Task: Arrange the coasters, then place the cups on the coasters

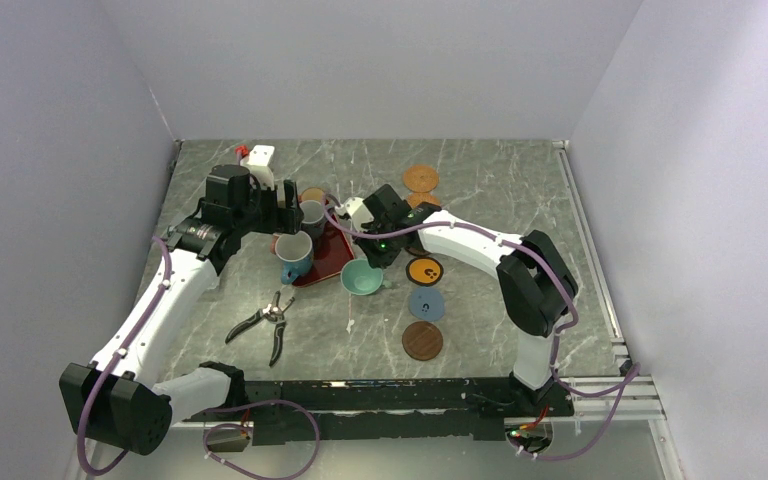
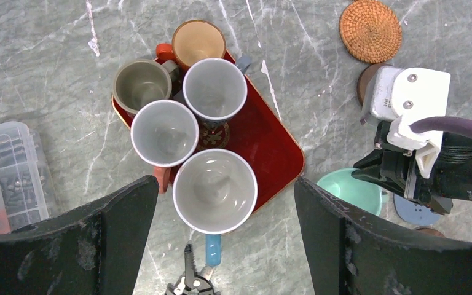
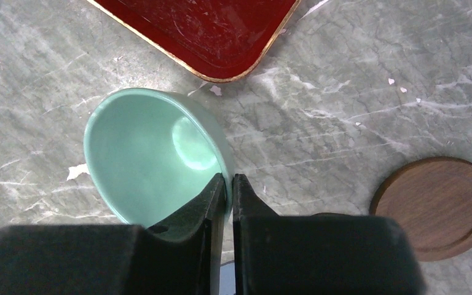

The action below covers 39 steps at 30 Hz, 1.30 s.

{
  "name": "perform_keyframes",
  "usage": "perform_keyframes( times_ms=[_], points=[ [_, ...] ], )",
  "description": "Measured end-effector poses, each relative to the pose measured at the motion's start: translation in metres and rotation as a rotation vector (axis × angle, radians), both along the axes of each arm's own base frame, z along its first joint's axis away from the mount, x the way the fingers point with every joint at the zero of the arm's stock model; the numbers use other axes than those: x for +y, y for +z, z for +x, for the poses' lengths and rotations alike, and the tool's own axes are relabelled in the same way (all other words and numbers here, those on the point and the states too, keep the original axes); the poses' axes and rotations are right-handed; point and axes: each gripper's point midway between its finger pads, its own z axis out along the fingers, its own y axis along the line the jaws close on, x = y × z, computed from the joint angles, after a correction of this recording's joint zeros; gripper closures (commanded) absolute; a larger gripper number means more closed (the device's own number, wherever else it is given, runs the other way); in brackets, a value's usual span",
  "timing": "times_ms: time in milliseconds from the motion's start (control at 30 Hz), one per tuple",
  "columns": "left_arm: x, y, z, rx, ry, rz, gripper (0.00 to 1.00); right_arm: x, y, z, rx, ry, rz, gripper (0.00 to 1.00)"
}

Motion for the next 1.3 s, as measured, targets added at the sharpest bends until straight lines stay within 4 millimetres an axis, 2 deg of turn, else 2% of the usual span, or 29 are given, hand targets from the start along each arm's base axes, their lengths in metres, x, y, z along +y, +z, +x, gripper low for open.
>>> perform_keyframes(
  times_ms=[167,433,533,700,800,967,1067,1300],
  points=[
    [-0.001,-0.001,0.000,0.001,-0.003,-0.001,0.12,0.003,0.001,0.000,-0.008,0.003,0.007,0.75],
    [-0.001,-0.002,0.000,0.001,-0.003,-0.002,0.12,0.001,0.011,0.007,-0.040,-0.074,0.030,0.51],
    [-0.001,-0.002,0.000,0.001,-0.003,-0.002,0.12,-0.005,0.022,0.014,-0.062,-0.185,0.033,0.50],
    [-0.001,-0.002,0.000,0.001,-0.002,-0.002,0.12,-0.027,0.040,0.018,-0.047,-0.477,0.031,0.49],
    [-0.001,-0.002,0.000,0.001,-0.002,-0.002,0.12,-0.034,0.044,0.009,0.017,-0.632,0.062,0.49],
    [-0.001,-0.002,0.000,0.000,-0.003,-0.002,0.12,-0.042,0.041,-0.019,0.145,-0.799,0.133,0.48],
    [-0.001,-0.001,0.000,0.000,-0.002,-0.003,0.12,-0.039,0.038,-0.030,0.216,-0.867,0.164,0.49],
    [0.000,0.002,-0.001,-0.009,-0.002,-0.005,0.12,-0.028,0.032,-0.042,0.298,-0.944,0.199,0.51]
  ],
)
